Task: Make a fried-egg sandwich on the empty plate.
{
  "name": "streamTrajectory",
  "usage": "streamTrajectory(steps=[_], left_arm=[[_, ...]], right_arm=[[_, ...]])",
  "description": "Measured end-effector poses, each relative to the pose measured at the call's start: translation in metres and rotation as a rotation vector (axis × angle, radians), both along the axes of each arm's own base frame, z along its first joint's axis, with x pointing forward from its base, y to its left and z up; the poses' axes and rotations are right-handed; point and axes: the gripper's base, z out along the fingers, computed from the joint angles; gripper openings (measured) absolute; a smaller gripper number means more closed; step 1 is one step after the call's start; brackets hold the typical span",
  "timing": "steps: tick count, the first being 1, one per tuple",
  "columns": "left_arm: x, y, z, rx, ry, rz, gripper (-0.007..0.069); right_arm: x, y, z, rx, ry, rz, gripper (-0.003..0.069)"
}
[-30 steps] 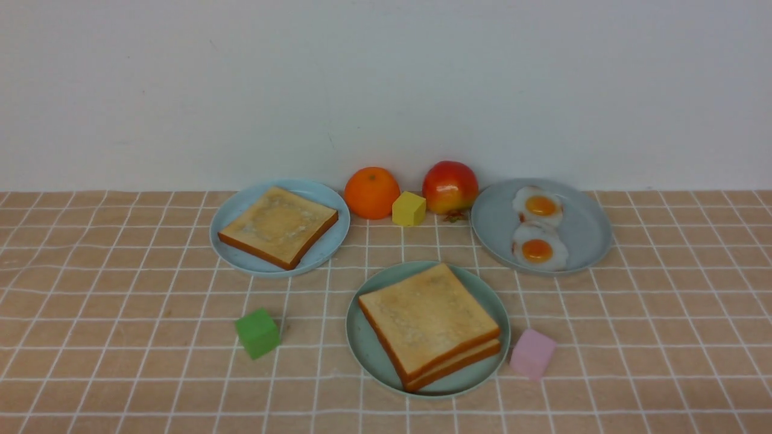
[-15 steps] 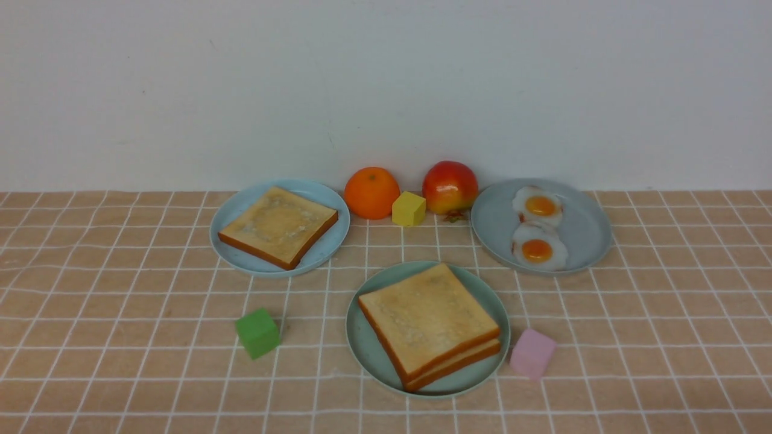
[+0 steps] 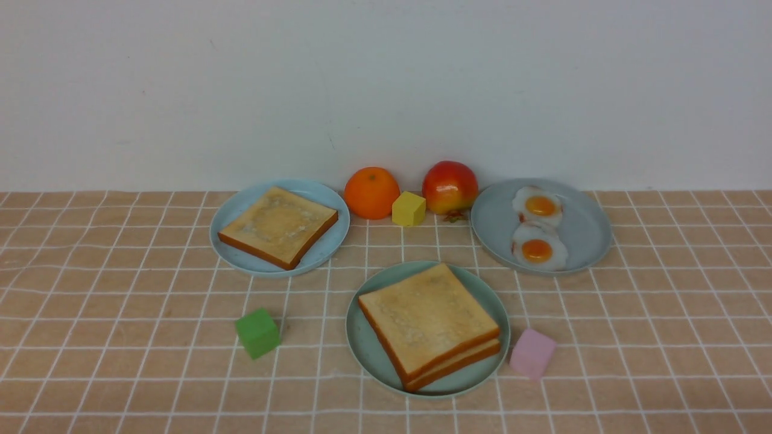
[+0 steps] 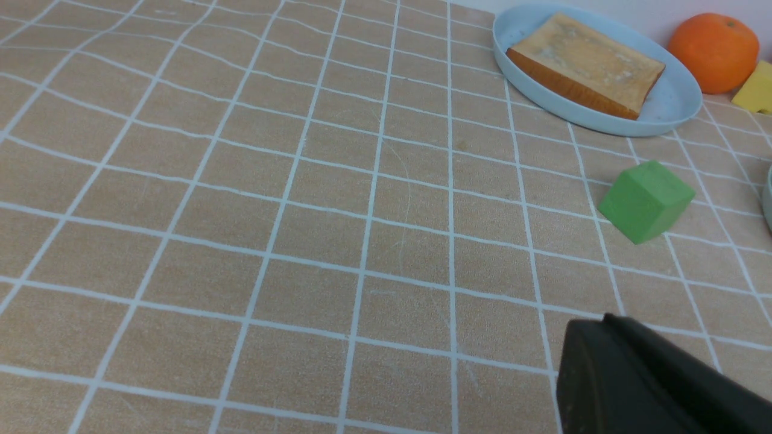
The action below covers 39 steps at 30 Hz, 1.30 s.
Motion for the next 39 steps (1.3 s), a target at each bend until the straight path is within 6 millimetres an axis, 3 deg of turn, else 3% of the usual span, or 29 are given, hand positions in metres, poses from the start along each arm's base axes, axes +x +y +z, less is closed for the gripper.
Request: streamTrajectory(steps=[39], left_arm=[[0.0000,0.0000,-0.0001,0.000,0.001,0.000,-0.0010]], right_arm=[[0.0000,0.0000,0.0000,0.000,0.000,0.000,0.0095]])
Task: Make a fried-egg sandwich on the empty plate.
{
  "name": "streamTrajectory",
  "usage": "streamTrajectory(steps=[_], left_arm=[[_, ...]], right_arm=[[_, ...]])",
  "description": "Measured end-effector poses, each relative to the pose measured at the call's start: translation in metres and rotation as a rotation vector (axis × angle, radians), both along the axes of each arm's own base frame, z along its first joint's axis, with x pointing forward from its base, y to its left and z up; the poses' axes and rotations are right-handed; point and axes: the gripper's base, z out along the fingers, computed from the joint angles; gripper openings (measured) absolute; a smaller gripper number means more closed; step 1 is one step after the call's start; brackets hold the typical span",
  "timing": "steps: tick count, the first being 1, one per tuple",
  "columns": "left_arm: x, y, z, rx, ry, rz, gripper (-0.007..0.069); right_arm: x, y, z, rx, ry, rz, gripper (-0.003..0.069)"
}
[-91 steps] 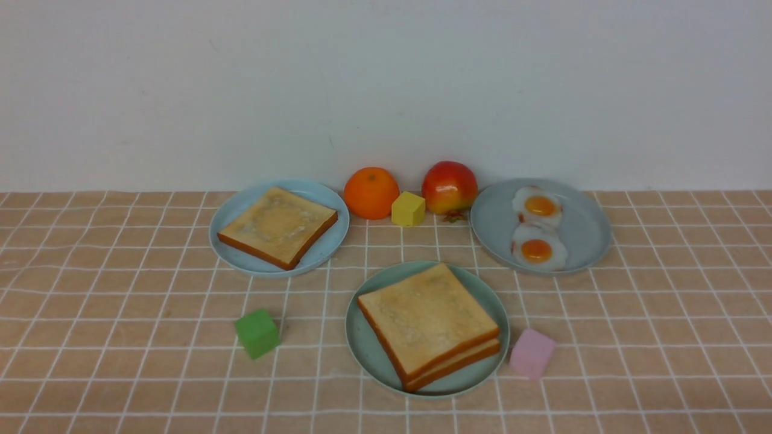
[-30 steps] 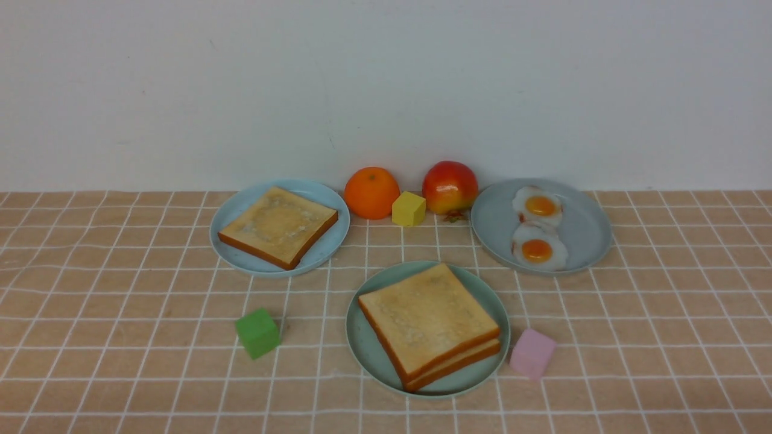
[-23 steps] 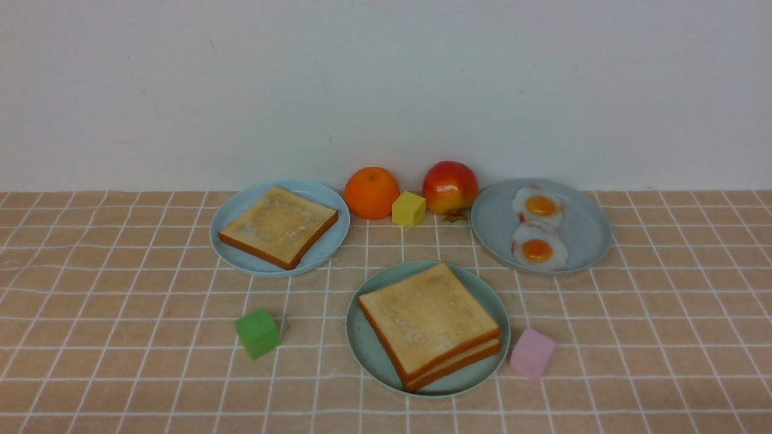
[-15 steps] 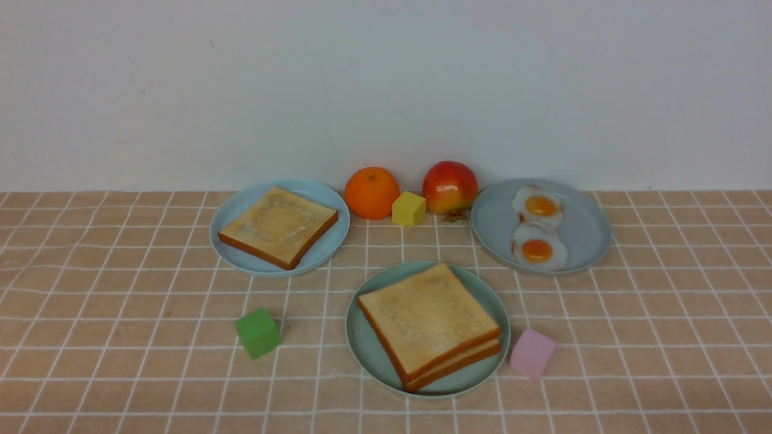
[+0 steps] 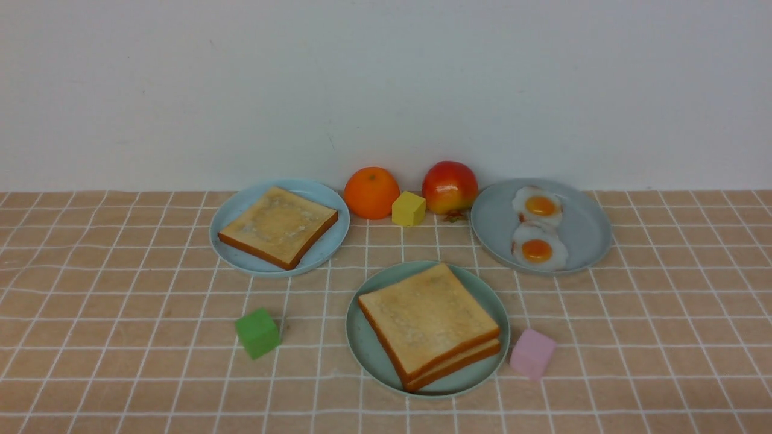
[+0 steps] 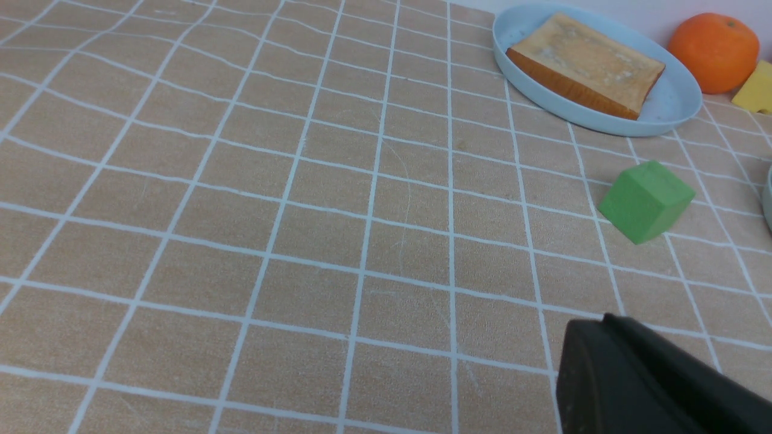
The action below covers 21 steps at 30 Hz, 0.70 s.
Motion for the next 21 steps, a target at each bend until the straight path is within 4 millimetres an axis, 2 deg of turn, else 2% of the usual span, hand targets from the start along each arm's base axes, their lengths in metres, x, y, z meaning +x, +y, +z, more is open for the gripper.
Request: streamTrajectory(steps=[21], left_arm=[[0.0000,0.0000,0.0000,0.000,0.000,0.000,0.0009]], right_arm=[[0.0000,0.0000,0.0000,0.000,0.000,0.000,0.0124]])
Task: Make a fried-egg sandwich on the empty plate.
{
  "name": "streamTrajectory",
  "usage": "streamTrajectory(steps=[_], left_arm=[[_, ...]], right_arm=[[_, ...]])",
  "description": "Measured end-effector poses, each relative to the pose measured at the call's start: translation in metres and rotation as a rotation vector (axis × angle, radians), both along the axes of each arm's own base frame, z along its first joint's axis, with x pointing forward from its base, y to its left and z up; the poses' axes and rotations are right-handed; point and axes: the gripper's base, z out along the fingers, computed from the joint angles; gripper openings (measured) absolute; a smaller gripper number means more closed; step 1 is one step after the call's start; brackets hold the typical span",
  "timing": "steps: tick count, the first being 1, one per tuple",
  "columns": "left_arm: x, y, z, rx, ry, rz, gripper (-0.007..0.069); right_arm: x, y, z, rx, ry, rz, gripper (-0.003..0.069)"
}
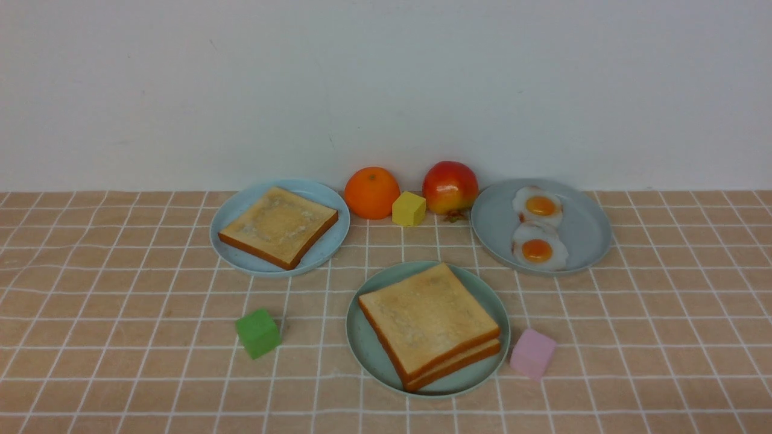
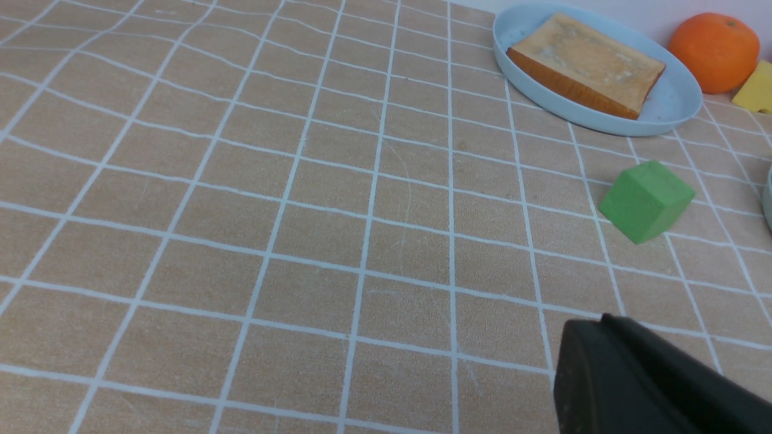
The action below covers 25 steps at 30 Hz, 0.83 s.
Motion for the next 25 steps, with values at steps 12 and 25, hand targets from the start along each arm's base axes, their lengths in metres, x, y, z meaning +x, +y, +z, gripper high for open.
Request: streamTrajectory(steps=[12,25], left_arm=[[0.0000,0.0000,0.0000,0.000,0.000,0.000,0.0017],[0.0000,0.0000,0.0000,0.000,0.000,0.000,0.0029]], right_arm=[[0.0000,0.0000,0.0000,0.000,0.000,0.000,0.0138],[0.0000,0.0000,0.0000,0.000,0.000,0.000,0.0149]])
